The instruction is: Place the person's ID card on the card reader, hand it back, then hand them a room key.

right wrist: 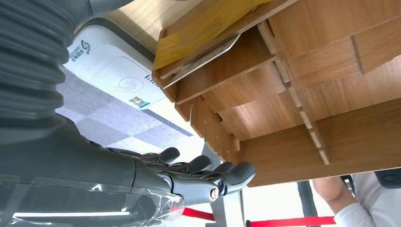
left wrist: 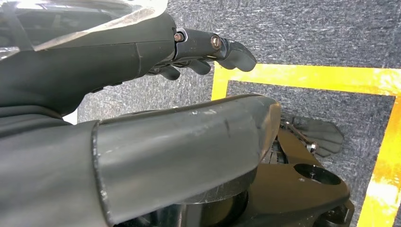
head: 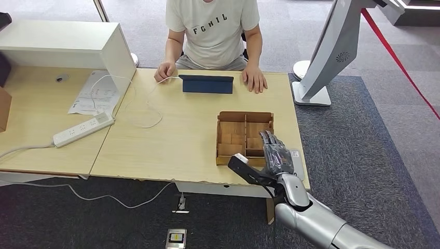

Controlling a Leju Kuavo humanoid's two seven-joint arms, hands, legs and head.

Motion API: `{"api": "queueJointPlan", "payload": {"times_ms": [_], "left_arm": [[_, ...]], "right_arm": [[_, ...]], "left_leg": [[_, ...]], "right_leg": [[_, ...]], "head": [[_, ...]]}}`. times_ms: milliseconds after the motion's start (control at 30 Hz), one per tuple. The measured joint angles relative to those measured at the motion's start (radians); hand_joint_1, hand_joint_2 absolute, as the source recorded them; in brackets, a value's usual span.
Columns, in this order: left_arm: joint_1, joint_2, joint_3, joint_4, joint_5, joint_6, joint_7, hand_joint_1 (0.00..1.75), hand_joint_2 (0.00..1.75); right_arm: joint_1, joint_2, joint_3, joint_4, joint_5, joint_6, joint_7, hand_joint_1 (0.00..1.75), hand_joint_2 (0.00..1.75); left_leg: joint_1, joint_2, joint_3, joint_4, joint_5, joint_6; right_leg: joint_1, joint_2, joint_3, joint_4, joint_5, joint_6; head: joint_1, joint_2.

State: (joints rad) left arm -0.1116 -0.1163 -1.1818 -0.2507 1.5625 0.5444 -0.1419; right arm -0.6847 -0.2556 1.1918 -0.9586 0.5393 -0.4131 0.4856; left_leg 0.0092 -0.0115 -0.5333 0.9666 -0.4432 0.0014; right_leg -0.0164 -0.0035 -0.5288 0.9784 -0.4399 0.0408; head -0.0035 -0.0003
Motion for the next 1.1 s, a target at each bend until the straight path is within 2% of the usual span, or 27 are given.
{"api": "queueJointPlan", "payload": {"times_ms": [767,1100], "left_arm": [[-0.003,0.0,-0.016,0.0,0.0,0.023,0.022,0.0,0.0],[-0.005,0.002,-0.024,0.0,-0.01,-0.021,0.012,0.0,0.0]], "right_arm": [[-0.008,0.034,0.019,0.051,-0.015,0.006,-0.031,0.0,1.75],[-0.043,0.06,0.02,0.104,-0.01,-0.011,-0.049,0.0,1.75]], "left_leg": [[0.0,0.0,0.0,0.0,0.0,0.0],[0.0,0.0,0.0,0.0,0.0,0.0]], "right_leg": [[0.0,0.0,0.0,0.0,0.0,0.0],[0.0,0.0,0.0,0.0,0.0,0.0]], "head": [[0.0,0.0],[0.0,0.0]]}}
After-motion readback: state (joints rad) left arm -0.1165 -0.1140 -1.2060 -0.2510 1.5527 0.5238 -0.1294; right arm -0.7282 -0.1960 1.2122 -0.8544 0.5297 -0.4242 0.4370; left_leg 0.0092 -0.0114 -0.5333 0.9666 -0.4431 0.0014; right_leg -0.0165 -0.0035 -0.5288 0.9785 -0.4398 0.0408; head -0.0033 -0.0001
